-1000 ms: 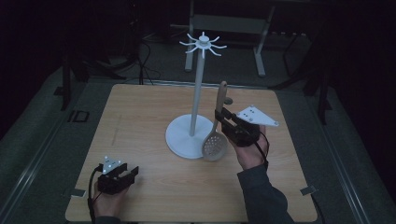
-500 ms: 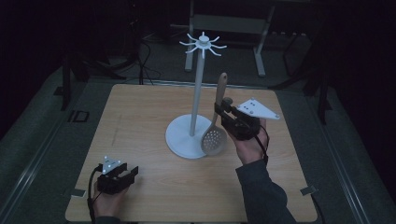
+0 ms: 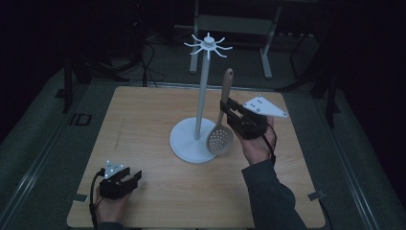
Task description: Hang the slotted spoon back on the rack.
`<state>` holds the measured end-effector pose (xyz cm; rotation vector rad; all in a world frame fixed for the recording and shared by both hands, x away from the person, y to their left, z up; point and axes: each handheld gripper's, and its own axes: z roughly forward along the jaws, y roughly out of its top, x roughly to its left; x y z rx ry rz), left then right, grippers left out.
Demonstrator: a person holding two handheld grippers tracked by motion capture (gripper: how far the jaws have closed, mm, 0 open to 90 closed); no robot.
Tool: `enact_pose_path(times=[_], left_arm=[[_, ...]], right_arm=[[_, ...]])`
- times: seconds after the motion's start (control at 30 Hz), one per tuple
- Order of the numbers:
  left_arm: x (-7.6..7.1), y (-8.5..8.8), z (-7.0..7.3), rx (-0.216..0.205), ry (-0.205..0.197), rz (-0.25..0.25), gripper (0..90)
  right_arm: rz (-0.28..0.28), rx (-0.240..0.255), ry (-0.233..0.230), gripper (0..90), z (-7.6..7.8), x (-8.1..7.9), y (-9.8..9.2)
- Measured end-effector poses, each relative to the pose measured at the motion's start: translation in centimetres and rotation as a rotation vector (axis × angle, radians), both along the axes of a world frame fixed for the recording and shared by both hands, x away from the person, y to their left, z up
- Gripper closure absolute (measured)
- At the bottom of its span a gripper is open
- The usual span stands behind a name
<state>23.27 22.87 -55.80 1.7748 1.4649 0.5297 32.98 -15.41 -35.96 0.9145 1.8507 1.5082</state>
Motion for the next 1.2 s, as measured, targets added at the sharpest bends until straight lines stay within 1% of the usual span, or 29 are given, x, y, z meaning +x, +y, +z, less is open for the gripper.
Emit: enact_pose_path(times=[0.37, 0.6, 0.73, 0.93, 1.07, 1.2], left_arm=[[0.0, 0.0, 0.0, 0.001, 0.001, -0.001, 48.5], [0.0, 0.0, 0.0, 0.002, 0.002, -0.001, 48.5], [0.0, 0.0, 0.0, 0.001, 0.002, -0.002, 48.5], [0.0, 0.0, -0.1, 0.000, 0.001, 0.000, 48.5], [0.0, 0.0, -0.1, 0.001, 0.002, 0.000, 48.5], [0.0, 0.0, 0.0, 0.000, 0.001, -0.001, 48.5]], right_arm=[[-0.002, 0.006, -0.011, 74.4, 0.9, 0.2, 0.0], [-0.003, -0.005, -0.013, 74.3, 1.7, 0.6, 0.3], [-0.005, -0.007, -0.005, 74.3, 2.1, 0.9, 0.5], [-0.006, -0.015, 0.004, 74.3, 2.3, 1.2, 0.6], [-0.005, 0.000, 0.011, 74.3, 2.5, 1.4, 0.7], [-0.004, 0.004, 0.020, 74.3, 2.6, 1.6, 0.8]])
